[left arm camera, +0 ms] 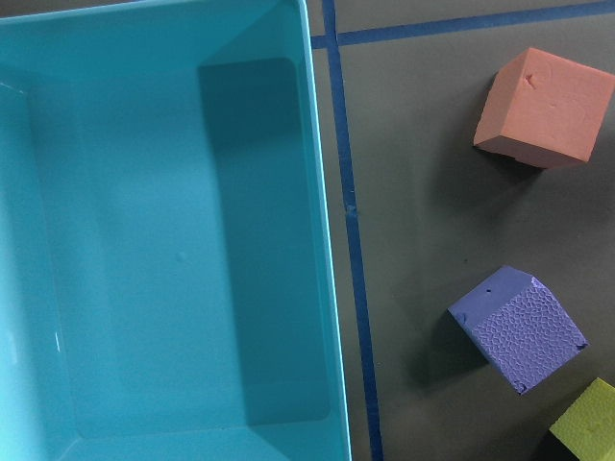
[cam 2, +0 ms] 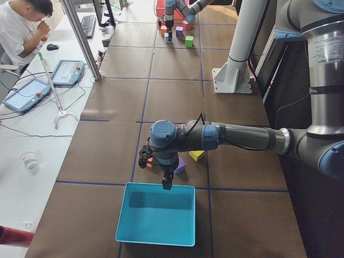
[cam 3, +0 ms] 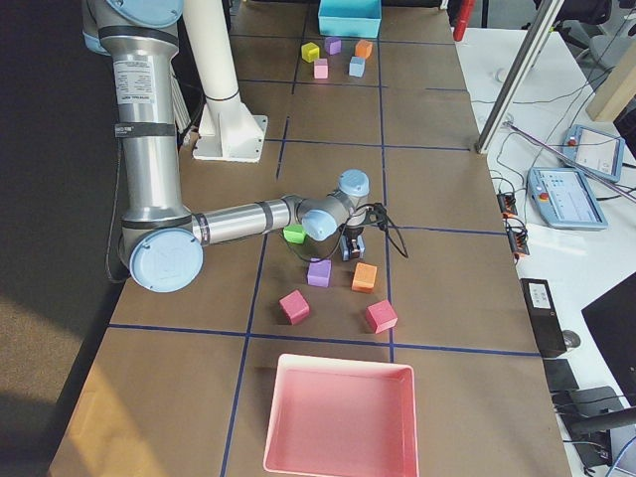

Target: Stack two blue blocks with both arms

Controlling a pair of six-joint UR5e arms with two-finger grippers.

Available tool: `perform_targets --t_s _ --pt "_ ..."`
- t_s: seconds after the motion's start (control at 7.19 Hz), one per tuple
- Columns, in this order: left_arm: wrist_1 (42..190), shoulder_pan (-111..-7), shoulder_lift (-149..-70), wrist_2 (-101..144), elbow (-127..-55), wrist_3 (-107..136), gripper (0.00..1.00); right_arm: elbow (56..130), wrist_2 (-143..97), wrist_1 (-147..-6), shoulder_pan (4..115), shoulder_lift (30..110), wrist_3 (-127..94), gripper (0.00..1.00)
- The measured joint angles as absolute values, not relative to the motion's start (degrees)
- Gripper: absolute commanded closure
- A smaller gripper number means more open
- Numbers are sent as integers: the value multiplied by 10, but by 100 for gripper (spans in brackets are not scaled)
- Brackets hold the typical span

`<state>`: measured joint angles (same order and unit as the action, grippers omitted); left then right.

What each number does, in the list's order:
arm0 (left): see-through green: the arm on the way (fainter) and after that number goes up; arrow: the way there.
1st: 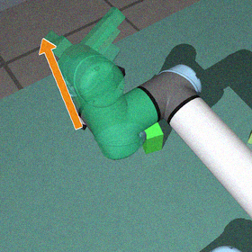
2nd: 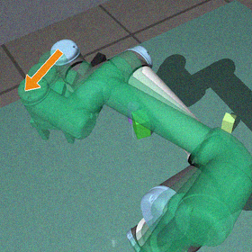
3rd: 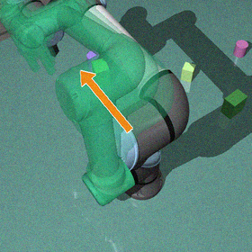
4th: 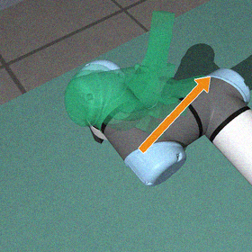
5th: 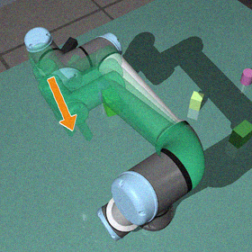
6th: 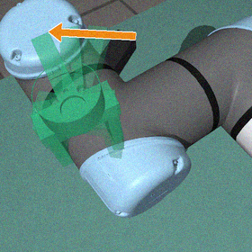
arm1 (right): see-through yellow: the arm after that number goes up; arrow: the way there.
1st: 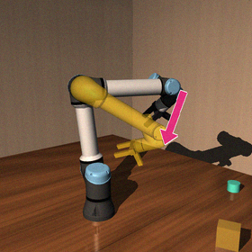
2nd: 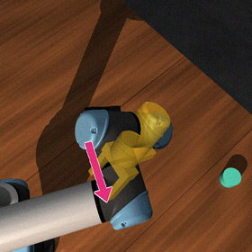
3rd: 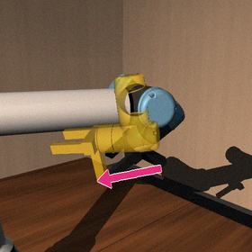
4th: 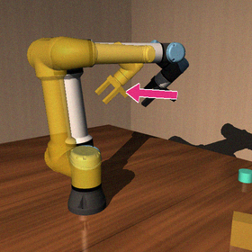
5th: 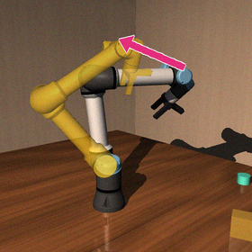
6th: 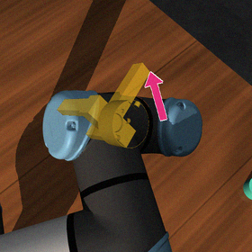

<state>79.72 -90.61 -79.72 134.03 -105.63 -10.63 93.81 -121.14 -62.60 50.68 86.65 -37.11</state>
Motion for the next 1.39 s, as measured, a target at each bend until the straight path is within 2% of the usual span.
perform_targets --t_s 0.42,0.7,0.97,1.11,1.39 --pt "797 -906 -797 1340 -1056 -106 0 958 -1208 -665 491 802 -424 85" --pt "797 -906 -797 1341 -1057 -106 0 950 -1150 -784 417 662 -534 84" --pt "798 -906 -797 1341 -1059 -106 0 897 -1084 -888 339 503 -665 81" --pt "798 -906 -797 1342 -1059 -106 0 859 -1050 -902 302 450 -719 81" --pt "798 -905 -797 1342 -1059 -106 0 814 -1012 -901 256 406 -778 75"
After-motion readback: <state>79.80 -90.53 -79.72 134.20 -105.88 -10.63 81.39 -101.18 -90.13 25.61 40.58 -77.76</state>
